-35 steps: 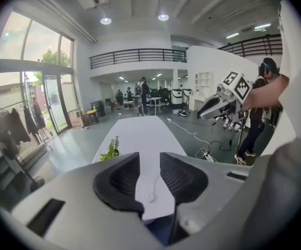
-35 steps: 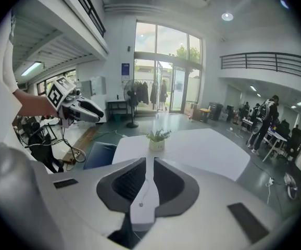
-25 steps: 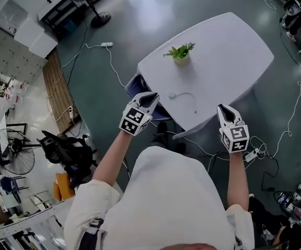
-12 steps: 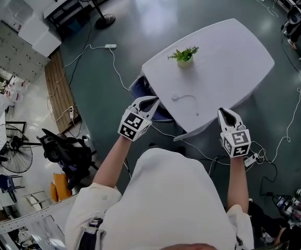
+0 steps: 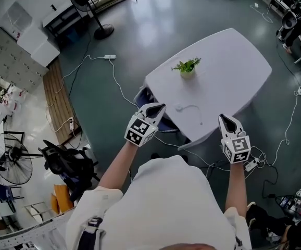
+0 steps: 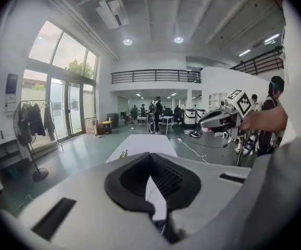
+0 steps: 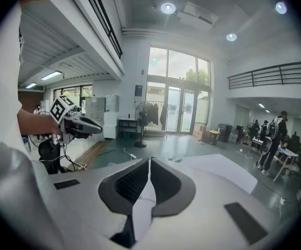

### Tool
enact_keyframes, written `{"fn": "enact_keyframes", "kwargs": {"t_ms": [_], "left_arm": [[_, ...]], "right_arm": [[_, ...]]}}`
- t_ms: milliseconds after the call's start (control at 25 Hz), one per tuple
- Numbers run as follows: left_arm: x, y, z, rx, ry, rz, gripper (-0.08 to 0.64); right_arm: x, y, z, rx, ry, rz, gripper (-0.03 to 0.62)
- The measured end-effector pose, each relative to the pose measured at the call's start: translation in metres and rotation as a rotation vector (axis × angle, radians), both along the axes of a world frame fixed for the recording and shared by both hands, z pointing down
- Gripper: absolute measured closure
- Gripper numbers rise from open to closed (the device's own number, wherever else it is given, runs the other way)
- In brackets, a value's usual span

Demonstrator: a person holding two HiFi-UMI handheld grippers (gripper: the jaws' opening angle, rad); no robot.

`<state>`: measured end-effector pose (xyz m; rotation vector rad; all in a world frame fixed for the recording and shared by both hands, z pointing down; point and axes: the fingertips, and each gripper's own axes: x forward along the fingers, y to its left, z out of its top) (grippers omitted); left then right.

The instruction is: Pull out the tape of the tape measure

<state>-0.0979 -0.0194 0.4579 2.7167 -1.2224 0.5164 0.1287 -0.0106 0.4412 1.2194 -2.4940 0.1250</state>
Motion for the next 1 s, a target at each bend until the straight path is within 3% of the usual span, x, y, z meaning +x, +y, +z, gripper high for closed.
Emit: {"fn": "enact_keyframes", "kwargs": {"t_ms": [1000], "left_arm": [[-0.019,-0.004,-0.011,0.01,0.011,0.023,0.552]], "right_arm": [[-0.013,0.002,-0.007,0.003,-0.016,0.054,0.555]]}}
